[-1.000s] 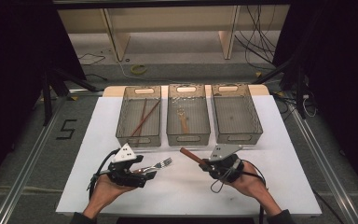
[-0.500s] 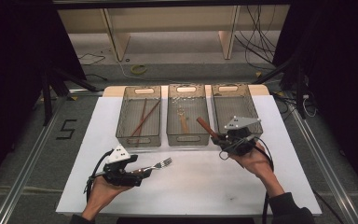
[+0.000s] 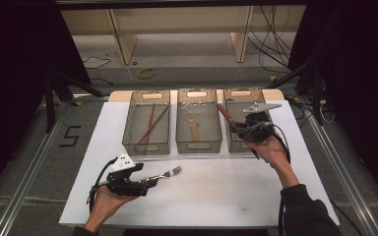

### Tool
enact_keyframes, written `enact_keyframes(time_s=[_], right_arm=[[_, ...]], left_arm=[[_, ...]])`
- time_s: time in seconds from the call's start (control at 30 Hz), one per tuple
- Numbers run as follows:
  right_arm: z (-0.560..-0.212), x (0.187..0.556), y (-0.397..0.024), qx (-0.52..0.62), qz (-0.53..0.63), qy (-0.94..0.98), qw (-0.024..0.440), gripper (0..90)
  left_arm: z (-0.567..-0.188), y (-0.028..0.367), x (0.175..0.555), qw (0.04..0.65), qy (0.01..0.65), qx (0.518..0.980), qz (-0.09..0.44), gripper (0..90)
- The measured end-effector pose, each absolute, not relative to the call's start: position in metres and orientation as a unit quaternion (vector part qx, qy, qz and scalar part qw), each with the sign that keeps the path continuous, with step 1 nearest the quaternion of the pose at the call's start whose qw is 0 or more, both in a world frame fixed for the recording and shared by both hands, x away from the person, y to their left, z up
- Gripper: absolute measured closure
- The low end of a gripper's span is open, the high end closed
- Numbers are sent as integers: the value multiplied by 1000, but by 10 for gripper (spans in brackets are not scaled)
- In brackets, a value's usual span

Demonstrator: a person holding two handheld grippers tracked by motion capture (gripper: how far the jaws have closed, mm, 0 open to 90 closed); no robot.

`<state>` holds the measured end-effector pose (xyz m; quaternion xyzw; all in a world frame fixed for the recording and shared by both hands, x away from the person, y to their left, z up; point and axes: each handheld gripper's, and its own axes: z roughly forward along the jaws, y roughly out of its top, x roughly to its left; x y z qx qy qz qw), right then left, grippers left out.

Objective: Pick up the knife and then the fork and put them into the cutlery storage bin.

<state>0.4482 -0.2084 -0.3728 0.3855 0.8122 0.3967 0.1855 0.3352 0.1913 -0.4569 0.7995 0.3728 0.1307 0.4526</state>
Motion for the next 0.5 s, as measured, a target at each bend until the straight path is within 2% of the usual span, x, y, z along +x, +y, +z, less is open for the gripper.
enact_keyframes(time_s=[0.5], right_arm=[[-364, 494, -219, 443, 374, 790, 200, 778]], left_arm=[[-457, 196, 337, 445, 375, 802, 134, 198]])
